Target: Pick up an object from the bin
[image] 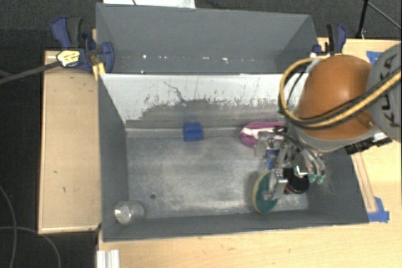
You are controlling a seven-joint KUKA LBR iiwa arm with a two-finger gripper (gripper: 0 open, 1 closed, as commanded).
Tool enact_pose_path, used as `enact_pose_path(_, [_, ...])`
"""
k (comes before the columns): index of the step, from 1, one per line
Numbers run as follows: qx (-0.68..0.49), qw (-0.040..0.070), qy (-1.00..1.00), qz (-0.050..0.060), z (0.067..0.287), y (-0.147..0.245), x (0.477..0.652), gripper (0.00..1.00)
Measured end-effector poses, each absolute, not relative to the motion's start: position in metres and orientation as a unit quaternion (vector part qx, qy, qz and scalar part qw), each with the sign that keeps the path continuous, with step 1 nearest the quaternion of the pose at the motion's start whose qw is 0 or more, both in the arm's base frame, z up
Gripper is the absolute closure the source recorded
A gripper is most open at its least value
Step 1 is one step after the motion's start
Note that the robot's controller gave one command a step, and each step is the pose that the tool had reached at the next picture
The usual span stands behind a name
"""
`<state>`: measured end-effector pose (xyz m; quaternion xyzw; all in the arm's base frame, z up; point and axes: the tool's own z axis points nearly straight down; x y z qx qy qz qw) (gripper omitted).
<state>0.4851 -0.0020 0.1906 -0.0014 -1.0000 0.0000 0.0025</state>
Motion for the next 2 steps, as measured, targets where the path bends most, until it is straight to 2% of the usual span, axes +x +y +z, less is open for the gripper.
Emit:
enact_pose_path(1, [0.118, 0.001, -0.993, 0.001, 0.154, -0.097, 0.488, 0.0])
enact_pose_path(2, [0.085, -0.002, -0.996, -0.001, 0.087, -0.128, 0.548, 0.0])
